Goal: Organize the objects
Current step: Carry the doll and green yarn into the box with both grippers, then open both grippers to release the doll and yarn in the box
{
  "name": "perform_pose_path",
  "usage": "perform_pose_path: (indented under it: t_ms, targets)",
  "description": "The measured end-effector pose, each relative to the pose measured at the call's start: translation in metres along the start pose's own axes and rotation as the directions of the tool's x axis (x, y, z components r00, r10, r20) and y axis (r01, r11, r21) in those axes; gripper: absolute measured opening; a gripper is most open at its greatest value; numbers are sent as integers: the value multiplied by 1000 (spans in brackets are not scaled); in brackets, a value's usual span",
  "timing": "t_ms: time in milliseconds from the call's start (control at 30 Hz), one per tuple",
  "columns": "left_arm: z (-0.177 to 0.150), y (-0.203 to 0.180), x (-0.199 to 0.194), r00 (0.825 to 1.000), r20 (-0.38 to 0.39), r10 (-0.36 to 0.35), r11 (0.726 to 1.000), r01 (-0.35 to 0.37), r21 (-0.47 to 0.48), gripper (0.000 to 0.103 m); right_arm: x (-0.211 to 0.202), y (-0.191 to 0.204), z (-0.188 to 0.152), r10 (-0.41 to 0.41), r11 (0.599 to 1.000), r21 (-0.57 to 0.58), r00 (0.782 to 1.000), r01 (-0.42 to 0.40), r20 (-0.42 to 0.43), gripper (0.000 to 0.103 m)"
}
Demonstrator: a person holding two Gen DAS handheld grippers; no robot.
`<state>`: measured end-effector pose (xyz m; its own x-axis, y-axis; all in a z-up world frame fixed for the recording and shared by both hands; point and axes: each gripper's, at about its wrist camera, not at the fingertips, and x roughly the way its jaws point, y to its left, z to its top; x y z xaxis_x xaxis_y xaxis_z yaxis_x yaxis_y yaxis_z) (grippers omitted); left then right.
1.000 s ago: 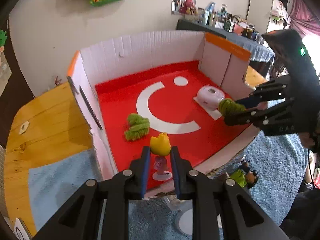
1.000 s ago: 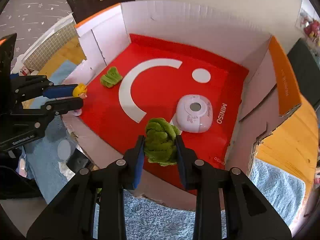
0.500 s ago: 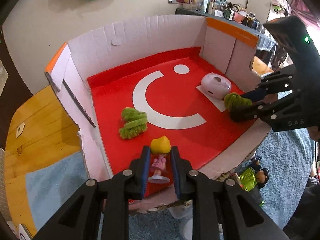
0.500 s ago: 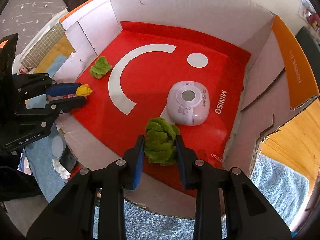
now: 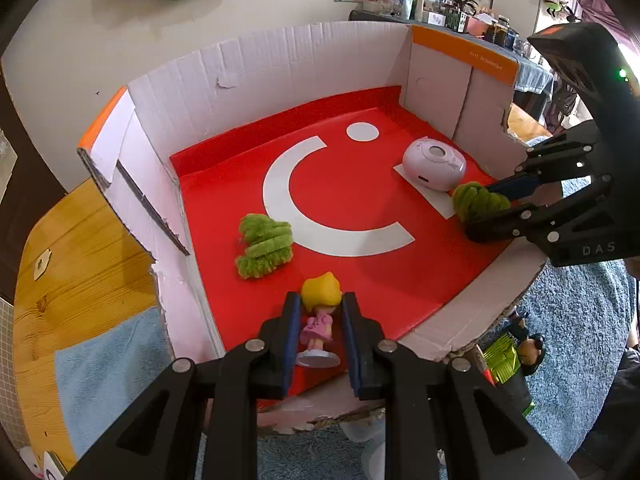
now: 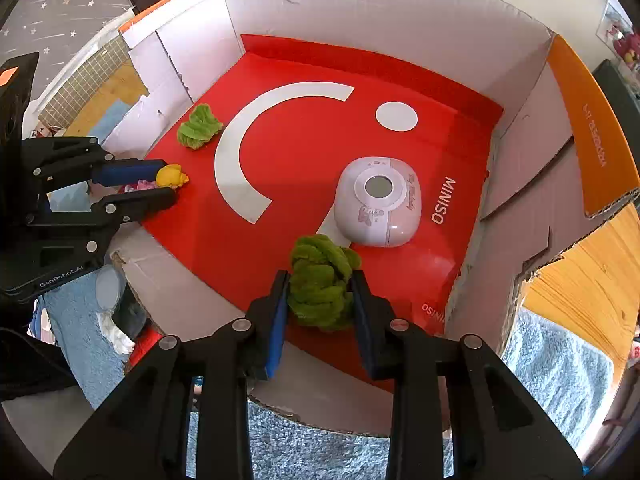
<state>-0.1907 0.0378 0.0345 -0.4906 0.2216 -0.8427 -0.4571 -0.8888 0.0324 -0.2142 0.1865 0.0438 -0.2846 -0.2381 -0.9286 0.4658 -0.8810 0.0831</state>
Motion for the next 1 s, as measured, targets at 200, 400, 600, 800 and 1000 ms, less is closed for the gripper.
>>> perform_pose_path:
  t_ms: [200, 400, 600, 800, 1000]
  targets:
    - [0, 0, 0, 1000, -4, -5, 1000, 5, -2, 21, -3, -2, -1, -6, 1000, -2, 1000, 6, -4, 29]
    - [1, 1, 0, 1000, -3, -8, 1000, 8, -5, 22, -7, -5, -2, -5, 1000, -1, 1000, 5, -6, 32]
    - [0, 1, -1, 1000, 0, -12, 1000, 12, -2, 22, -14, 1, -4, -18, 1000, -19, 1000, 18, 8, 55]
    - [0, 1, -4, 1000, 4, -26, 1000, 26, -3, 26, -18, -5, -5, -18, 1000, -14, 1000, 19, 8, 56]
    - [0, 0, -5, 1000, 7, -24, 1000, 24, -1, 27, -21, -7, -6, -13, 1000, -12, 1000, 13, 10, 58]
